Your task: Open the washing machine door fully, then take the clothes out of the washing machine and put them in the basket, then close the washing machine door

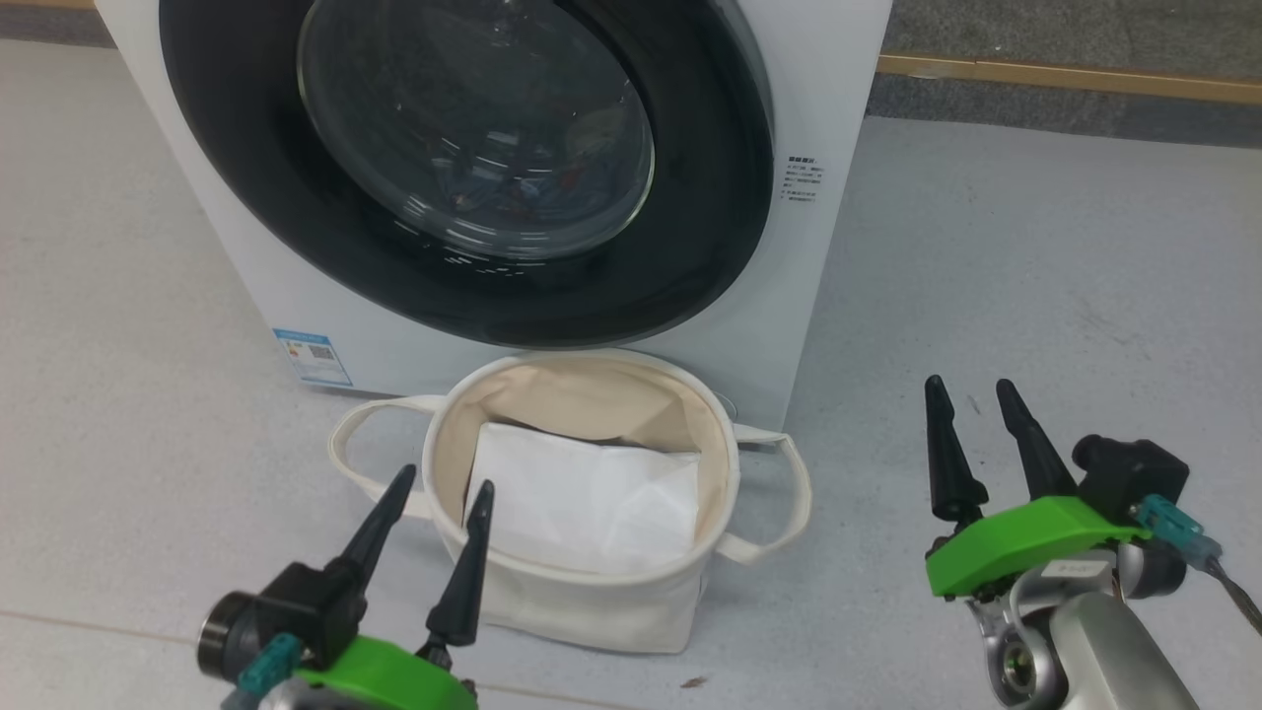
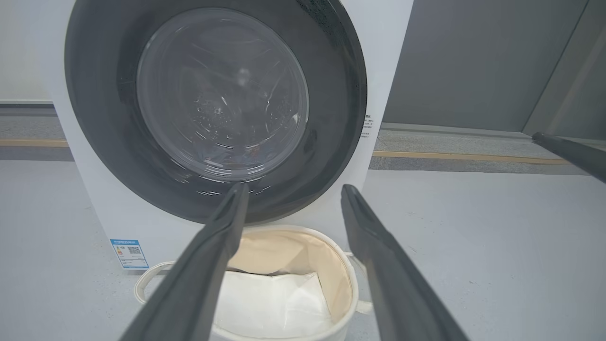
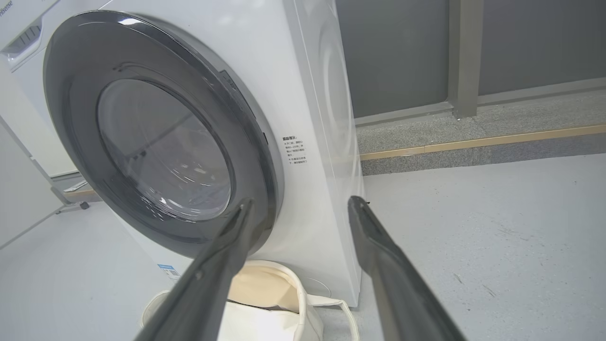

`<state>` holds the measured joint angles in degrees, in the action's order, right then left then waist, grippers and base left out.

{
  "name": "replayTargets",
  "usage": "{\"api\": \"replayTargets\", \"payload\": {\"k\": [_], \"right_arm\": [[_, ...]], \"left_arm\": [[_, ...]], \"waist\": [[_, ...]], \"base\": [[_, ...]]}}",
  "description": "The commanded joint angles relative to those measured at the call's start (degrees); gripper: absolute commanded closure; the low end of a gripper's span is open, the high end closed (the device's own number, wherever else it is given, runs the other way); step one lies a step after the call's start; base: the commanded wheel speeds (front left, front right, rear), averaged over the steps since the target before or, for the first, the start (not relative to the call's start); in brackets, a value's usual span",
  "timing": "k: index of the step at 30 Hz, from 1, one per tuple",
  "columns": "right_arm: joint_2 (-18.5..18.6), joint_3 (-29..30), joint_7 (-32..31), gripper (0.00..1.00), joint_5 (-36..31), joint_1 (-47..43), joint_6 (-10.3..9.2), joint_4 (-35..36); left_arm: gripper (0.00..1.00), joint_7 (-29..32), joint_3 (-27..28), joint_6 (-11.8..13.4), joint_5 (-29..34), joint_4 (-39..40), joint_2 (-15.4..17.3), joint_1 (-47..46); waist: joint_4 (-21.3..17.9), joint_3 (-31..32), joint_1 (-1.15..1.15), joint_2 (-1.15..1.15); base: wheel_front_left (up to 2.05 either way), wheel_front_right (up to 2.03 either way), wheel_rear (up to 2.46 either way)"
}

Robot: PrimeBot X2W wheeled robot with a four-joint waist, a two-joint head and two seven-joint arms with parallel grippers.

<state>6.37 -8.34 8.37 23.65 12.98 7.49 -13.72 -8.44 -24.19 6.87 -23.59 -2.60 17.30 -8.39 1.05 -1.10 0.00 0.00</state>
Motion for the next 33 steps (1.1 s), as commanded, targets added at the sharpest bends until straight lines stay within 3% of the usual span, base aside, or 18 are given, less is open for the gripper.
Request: {"api": "replayTargets", "payload": {"k": [1, 9, 16, 20, 23, 33], "right_arm": [[0.6, -1.1, 1.0, 0.00, -2.3, 3.5, 0.00, 1.5], [-0.3, -1.1, 2.4, 0.00, -6.3, 4.4, 0.00, 1.2], [-1.4, -1.4, 3.6, 0.00, -4.6, 5.2, 0.00, -0.4], [-1.9, -0.8, 4.2, 0.00, -0.2, 5.9, 0.00, -2.6], [-0.9, -1.4, 4.7, 0.00, -3.3, 6.9, 0.00, -3.2], [-1.0, -2.9, 6.4, 0.00, -10.9, 8.6, 0.00, -3.1]], "left_arm": [[0.00, -1.0, 0.7, 0.7, 1.9, 2.0, 1.7, -3.5], [0.00, -2.3, -0.8, 2.7, 4.5, 2.9, 1.8, -4.3], [0.00, -3.5, -0.2, 3.7, 5.0, 3.3, 1.2, -4.0], [0.00, -4.2, 0.9, 4.2, 5.2, 3.3, 0.5, -3.5], [0.00, -4.7, 2.4, 4.7, 4.6, 3.1, -0.8, -2.9], [0.00, -6.3, 2.2, 4.2, 11.5, 3.4, -1.2, -3.3]], "waist": [[0.0, -0.1, 0.00, 0.00], [0.1, -1.0, 0.00, 0.00], [0.0, -1.5, 0.00, 0.00], [0.1, -1.7, 0.00, 0.00], [0.1, -1.8, 0.00, 0.00], [0.1, -2.2, 0.00, 0.00]], "base": [[0.00, 0.00, 0.00], [0.00, 0.00, 0.00], [0.00, 0.00, 0.00], [0.00, 0.00, 0.00], [0.00, 0.00, 0.00], [0.00, 0.00, 0.00]]}}
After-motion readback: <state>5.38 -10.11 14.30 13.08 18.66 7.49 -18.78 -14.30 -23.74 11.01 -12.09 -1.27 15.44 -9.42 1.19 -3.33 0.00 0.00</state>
